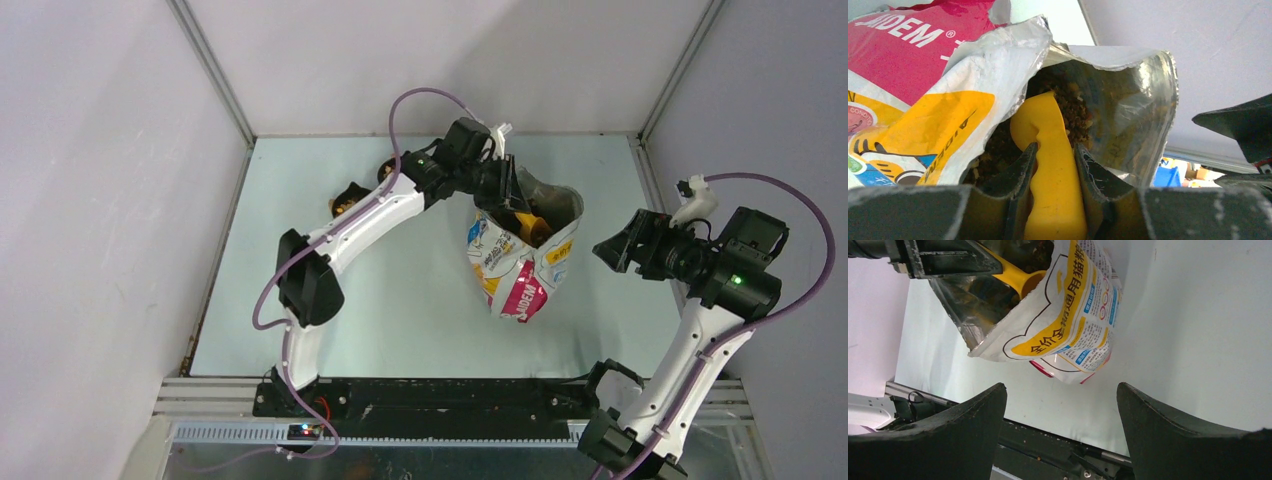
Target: Serve the pet food
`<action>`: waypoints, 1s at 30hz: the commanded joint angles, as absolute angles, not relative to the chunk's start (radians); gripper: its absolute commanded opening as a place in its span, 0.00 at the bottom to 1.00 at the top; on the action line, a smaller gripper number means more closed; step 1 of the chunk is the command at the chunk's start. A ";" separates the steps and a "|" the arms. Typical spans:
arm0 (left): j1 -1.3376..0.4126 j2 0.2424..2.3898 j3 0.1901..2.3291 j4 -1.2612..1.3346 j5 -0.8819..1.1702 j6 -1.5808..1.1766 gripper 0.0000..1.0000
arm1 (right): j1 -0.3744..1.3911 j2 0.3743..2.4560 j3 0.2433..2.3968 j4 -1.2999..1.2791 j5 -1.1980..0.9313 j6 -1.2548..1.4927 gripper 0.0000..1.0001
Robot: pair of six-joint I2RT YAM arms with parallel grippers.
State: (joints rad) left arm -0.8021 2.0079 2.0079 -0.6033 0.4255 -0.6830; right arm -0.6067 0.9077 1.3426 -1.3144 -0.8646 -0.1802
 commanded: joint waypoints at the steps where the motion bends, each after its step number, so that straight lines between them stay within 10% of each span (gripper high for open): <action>1: -0.783 1.926 2.008 -0.543 0.558 -0.761 0.00 | -0.620 0.909 1.338 -1.298 -0.850 -0.194 0.83; 30: -0.506 1.709 1.513 0.105 0.800 -1.283 0.00 | -0.648 0.923 1.286 -1.290 -0.707 -0.254 0.83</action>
State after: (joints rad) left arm -0.5423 1.7664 1.5616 -0.0994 0.7422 -1.1137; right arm -0.6376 0.9176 1.2881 -1.3140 -0.7227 -0.2436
